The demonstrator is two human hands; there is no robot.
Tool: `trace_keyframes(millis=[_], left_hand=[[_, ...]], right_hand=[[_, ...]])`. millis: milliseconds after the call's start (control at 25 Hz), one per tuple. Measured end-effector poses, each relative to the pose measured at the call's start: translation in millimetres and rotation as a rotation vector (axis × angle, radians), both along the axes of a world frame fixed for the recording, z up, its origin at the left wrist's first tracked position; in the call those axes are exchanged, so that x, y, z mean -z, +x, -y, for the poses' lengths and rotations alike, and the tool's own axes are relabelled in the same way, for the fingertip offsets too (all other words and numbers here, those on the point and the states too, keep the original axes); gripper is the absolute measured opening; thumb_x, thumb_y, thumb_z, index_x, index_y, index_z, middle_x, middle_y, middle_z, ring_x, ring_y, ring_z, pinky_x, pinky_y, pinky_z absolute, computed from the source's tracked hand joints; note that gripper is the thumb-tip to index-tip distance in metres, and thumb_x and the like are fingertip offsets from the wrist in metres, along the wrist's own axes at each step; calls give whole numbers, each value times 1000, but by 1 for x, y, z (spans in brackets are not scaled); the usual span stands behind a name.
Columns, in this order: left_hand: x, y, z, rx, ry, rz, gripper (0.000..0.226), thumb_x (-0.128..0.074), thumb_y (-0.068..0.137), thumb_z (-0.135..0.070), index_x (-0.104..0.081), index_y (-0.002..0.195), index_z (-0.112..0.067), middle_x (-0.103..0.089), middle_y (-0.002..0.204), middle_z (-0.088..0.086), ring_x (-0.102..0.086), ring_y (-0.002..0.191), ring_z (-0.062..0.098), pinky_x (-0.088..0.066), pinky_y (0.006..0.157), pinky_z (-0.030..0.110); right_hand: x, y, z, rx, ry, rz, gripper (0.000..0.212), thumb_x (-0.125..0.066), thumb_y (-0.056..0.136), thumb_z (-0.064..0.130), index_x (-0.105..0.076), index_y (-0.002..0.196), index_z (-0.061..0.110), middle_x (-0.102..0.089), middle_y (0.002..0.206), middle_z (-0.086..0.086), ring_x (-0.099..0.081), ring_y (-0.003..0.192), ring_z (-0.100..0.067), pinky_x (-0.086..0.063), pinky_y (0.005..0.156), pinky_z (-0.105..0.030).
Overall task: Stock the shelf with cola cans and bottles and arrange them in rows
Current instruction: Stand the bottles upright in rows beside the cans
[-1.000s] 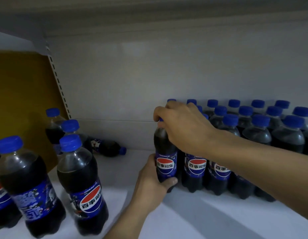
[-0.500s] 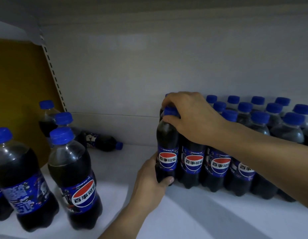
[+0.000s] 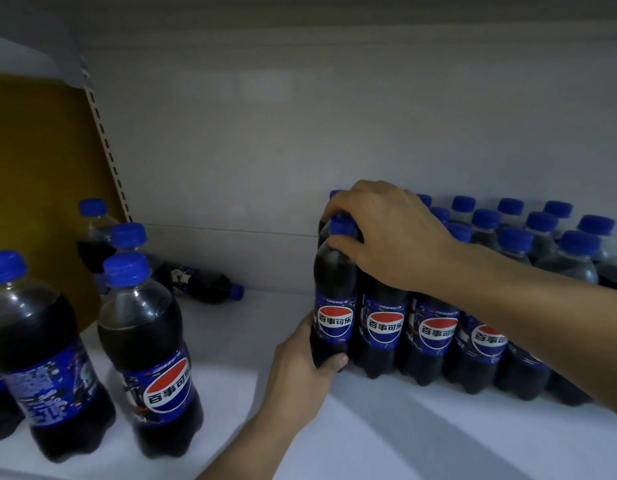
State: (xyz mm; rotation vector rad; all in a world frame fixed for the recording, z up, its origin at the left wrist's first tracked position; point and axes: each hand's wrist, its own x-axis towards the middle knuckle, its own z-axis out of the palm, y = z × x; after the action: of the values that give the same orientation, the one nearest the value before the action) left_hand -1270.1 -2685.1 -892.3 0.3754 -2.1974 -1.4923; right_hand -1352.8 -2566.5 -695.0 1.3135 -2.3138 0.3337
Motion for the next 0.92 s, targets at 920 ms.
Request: trace_keyframes(millis=[920], left_hand=[[-93, 153, 66, -525, -333, -554, 42, -60, 78, -26, -49, 119, -23, -57, 118, -4, -60, 112, 18, -55, 88, 35]], right_hand=[[-13, 109, 115, -619, 182, 347, 23, -62, 98, 23, -63, 119, 31, -60, 103, 13, -56, 89, -1, -46, 76, -19]])
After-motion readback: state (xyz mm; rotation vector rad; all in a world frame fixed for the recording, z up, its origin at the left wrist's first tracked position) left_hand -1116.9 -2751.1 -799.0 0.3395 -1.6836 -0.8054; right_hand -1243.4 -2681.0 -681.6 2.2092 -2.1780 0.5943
